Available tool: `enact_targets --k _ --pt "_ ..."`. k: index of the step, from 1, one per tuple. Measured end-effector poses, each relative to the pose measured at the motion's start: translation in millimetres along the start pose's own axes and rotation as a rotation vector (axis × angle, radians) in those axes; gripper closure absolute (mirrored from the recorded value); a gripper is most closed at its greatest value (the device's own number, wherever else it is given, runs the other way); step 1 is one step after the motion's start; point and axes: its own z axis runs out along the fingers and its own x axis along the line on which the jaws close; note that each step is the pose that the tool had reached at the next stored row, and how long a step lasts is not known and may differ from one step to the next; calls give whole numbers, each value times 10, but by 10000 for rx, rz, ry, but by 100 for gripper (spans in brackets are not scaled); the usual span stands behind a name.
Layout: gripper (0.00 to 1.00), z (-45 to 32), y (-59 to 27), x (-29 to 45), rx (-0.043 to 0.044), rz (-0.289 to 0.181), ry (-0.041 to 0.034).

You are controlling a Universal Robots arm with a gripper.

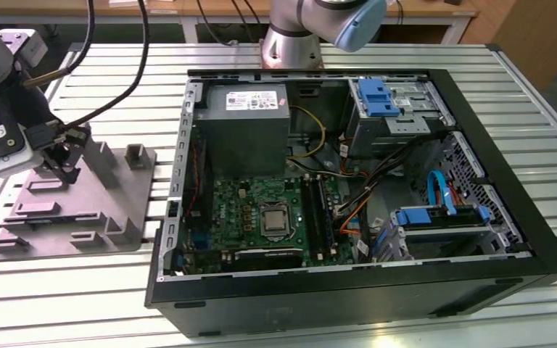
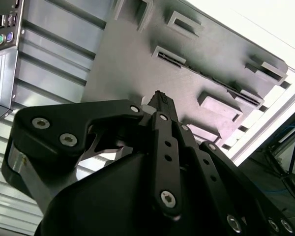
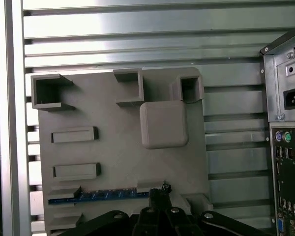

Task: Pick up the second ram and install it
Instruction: 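Reach for the second ram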

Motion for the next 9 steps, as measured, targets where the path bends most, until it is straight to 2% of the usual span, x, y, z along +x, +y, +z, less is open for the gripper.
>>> enact_targets --k 9 --pt "90 133 -9 16 1 0 1"
